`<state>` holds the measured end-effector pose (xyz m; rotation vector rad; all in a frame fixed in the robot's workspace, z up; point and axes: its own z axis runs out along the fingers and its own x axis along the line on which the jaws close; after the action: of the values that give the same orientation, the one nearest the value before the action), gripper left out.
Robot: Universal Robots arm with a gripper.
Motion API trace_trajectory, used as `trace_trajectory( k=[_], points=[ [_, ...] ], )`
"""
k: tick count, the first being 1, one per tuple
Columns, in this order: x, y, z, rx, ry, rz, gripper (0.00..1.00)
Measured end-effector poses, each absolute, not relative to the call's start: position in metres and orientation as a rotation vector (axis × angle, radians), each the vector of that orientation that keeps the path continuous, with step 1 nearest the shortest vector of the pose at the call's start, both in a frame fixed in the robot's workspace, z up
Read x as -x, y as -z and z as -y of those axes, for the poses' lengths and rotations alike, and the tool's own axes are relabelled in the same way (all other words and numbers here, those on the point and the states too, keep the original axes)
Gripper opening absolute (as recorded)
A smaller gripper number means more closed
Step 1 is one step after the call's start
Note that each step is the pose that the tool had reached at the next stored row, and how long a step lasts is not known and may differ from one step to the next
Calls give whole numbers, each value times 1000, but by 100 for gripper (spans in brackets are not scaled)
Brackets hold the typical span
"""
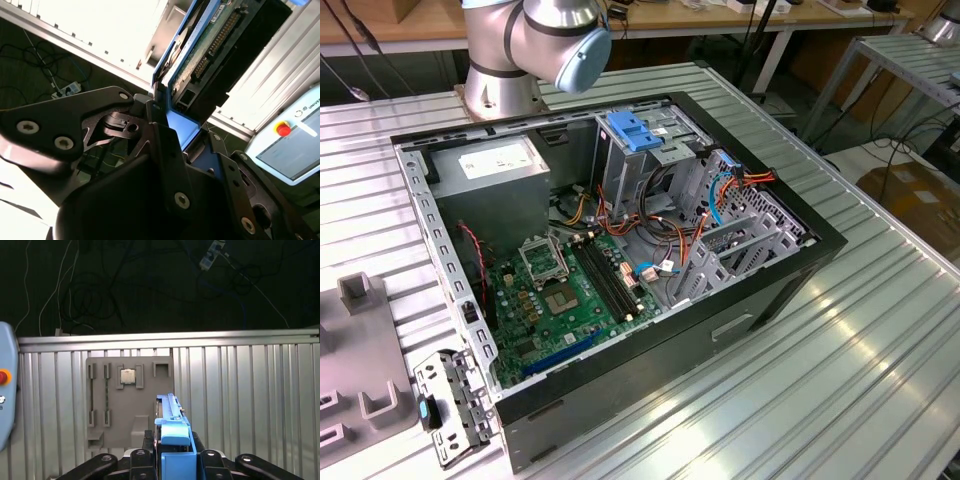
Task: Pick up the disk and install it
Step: 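Pick up the disk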
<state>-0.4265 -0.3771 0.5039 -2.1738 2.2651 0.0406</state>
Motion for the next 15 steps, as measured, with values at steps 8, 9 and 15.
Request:
trace_trajectory(
  k=[8, 9, 15],
  points=[
    [418, -504, 377, 2174, -41, -2265, 37],
    [417, -504, 377, 2174, -41, -2265, 37],
    [410, -504, 377, 2174, -41, -2265, 37]
  ],
)
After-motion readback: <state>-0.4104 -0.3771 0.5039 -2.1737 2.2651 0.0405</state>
